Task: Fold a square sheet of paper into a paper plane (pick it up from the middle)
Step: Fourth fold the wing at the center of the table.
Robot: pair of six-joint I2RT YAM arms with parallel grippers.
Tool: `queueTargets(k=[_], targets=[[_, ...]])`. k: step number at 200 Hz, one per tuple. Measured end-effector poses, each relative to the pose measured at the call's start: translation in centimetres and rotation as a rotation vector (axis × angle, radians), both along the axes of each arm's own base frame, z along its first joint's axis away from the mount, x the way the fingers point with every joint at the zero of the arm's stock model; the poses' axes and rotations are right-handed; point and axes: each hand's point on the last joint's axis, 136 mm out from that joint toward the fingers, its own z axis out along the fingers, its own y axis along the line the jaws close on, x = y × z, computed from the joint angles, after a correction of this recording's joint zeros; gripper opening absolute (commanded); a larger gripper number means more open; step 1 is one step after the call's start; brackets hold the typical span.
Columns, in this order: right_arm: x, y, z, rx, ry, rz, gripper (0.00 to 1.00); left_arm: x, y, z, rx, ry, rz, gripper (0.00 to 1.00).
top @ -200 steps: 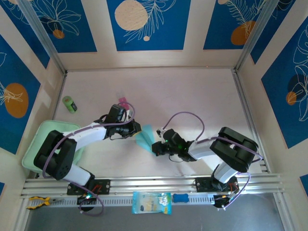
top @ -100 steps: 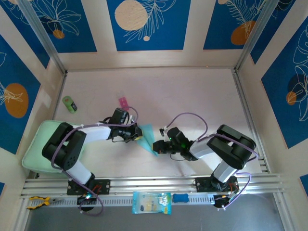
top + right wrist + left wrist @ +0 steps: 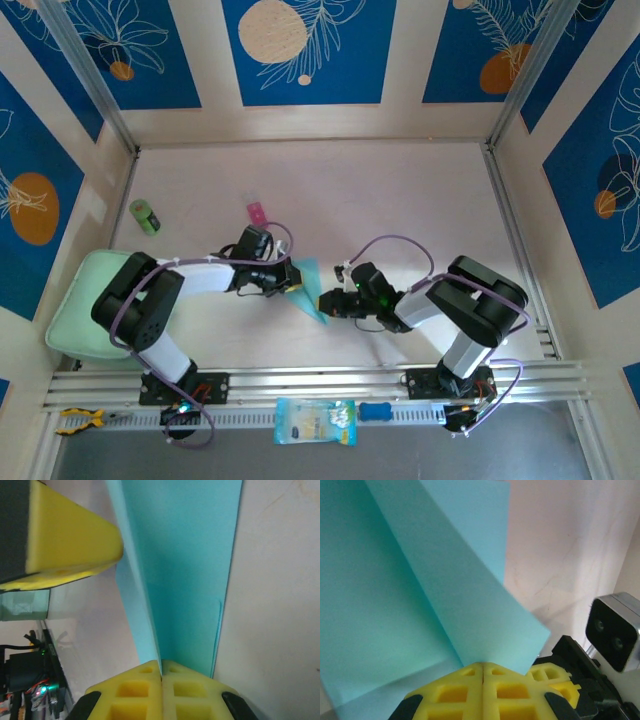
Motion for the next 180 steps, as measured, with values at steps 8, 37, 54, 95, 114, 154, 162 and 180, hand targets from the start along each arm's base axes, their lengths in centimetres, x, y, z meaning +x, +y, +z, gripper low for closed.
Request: queueTargets(k=[8,37,54,95,114,154,162,180], targets=[[0.0,0.0,0.0,0.010,0.009,-0.001,0.05,-0.1,-0.2,0.1,-0.007,-0.005,-0.007,0.03],[0.1,0.0,0.0,0.045,0.045,-0.006,0.05,0.0,-0.7,0.5,-0.029,-0.015,-0.015,0.03],[0.1,0.0,0.1,0.060,0.057,-0.008,0.05,0.1,-0.8,0.5,-0.032,-0.015,-0.014,0.03],[0.2,0.0,0.1,0.070,0.076,-0.018,0.05,0.3,-1.0,0.2,-0.033,-0.008,-0.014,0.03],[0.2,0.0,0.0,0.070,0.081,-0.021,0.05,0.5,-1.2,0.0,-0.035,-0.005,-0.016,0.03],[0.2,0.0,0.0,0.069,0.088,-0.025,0.05,0.8,-1.6,-0.6,-0.033,-0.001,-0.020,0.03],[0.2,0.0,0.0,0.068,0.089,-0.025,0.05,0.8,-1.6,-0.7,-0.032,0.001,-0.020,0.03],[0.2,0.0,0.0,0.064,0.093,-0.025,0.05,0.8,-1.7,-0.8,-0.030,0.004,-0.020,0.03]])
